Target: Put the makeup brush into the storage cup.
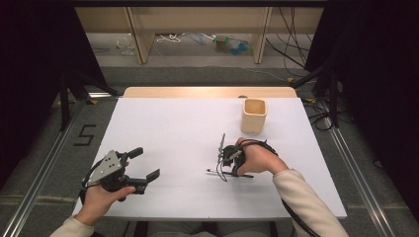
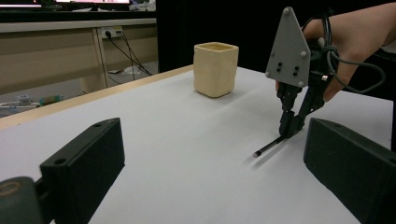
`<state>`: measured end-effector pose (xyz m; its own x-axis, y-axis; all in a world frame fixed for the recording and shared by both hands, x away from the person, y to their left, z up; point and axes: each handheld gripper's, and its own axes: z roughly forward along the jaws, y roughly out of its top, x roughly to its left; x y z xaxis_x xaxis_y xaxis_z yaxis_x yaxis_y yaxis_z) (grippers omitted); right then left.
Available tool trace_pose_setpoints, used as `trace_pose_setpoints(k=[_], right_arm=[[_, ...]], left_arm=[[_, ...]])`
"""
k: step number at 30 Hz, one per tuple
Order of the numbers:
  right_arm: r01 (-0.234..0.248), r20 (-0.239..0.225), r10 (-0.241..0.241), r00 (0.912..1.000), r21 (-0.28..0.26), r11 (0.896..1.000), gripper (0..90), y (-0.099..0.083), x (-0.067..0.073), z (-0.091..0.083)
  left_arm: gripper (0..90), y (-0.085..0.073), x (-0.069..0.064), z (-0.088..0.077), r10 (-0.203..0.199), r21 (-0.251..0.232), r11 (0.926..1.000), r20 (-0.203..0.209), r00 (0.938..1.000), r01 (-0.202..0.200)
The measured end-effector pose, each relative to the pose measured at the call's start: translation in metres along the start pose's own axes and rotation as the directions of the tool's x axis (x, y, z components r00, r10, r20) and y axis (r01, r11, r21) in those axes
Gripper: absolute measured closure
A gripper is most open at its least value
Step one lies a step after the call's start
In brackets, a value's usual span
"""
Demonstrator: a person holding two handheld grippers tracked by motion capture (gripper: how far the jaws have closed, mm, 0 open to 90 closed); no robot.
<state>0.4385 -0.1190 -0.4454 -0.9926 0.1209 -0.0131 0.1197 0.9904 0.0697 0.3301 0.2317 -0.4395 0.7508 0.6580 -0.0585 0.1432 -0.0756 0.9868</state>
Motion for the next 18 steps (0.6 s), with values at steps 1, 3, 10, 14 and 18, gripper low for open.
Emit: trace_pose_setpoints(k=[1,3,10,14,18], right_arm=[[-0.012,0.001,0.012,0.9999,-0.006,1.000,84.3,0.000,0.001,-0.001],[-0.015,0.000,0.015,0.9999,-0.022,1.000,84.3,-0.001,0.000,-0.004],[0.010,0.020,-0.008,0.9998,-0.066,0.998,84.3,-0.003,-0.003,-0.011],[-0.023,0.025,0.025,0.9994,-0.086,0.996,84.3,-0.005,-0.002,-0.017],[-0.028,0.030,0.032,0.9991,-0.103,0.994,84.3,-0.007,-0.002,-0.020]], left_arm=[[4.8,0.000,0.000,0.000,0.000,-0.001,1.0000,0.000,1.0000,0.000],[4.8,0.000,0.000,0.000,0.001,0.000,1.0000,0.000,1.0000,-0.001],[4.8,0.000,0.000,0.000,-0.001,-0.001,1.0000,-0.001,1.0000,0.001],[4.8,0.000,0.000,0.000,-0.001,-0.001,1.0000,-0.002,1.0000,0.001],[4.9,0.000,0.000,0.000,-0.001,-0.001,1.0000,-0.002,1.0000,0.001]])
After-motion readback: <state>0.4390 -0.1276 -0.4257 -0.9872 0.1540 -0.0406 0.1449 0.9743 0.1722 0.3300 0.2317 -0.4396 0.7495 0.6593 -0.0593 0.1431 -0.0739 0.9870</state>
